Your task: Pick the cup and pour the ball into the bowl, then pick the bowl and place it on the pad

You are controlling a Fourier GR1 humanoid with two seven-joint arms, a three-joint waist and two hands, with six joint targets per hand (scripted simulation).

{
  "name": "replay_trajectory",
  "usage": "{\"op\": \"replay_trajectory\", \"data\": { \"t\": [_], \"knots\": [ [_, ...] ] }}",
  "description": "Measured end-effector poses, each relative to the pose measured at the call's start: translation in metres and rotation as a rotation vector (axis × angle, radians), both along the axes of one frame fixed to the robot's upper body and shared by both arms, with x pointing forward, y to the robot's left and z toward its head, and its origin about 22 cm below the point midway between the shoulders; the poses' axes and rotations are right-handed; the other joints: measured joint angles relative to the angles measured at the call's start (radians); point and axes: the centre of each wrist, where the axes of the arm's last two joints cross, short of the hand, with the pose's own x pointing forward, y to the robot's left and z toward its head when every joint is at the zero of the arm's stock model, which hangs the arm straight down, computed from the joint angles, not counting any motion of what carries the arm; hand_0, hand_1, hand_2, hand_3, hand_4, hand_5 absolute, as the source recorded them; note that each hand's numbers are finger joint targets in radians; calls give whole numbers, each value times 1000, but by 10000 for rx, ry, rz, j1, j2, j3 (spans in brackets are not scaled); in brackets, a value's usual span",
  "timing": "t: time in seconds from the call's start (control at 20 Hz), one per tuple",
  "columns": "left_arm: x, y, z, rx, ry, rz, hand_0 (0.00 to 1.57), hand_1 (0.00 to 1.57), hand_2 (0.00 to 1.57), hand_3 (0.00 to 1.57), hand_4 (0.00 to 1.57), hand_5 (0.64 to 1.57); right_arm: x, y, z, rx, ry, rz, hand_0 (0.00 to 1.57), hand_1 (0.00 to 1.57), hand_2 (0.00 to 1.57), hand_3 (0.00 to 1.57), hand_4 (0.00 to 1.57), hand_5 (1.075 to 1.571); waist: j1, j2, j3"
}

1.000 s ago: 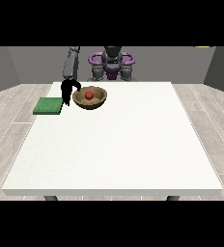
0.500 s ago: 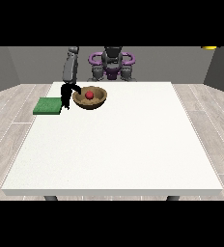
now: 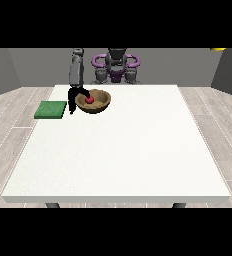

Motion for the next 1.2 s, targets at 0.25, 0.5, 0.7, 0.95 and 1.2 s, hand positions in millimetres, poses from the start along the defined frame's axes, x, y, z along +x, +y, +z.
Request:
{"op": "replay_trajectory", "data": {
  "t": [0.25, 0.5, 0.7, 0.95, 1.2],
  "knots": [
    [-5, 4, 18, -64, -474, -260, 0, 0, 0, 0, 1028, 1529, -11, -29, -1, -927, 329, -1201, 1571, 1571, 1571, 1571, 944, 1471, 378, 283, -203],
    [-8, 9, 29, -153, -810, -337, 0, 0, 0, 0, 1129, 1517, -16, -32, 1, -1616, 163, -1650, 1571, 1571, 1571, 1424, 948, 1530, 587, 448, -186],
    [-6, 10, 26, -254, -679, -375, 0, 0, 0, 0, 1175, 1525, -16, -33, 6, -1979, 677, -2002, 1571, 1571, 1571, 1267, 1021, 1545, 677, 356, -80],
    [-9, 27, 7, -396, -15, -95, 0, 0, 0, 0, 1197, 1534, -9, -46, 24, -2568, 2299, -1779, 1571, 1571, 1571, 1042, 1026, 1556, 445, -161, 129],
    [-21, 56, -19, -482, 412, 664, 0, 0, 0, 0, 1204, 1537, 4, -99, 71, -3958, 3639, -1839, 1571, 1571, 1571, 828, 1041, 1559, -338, -404, 125]
  ]
}}
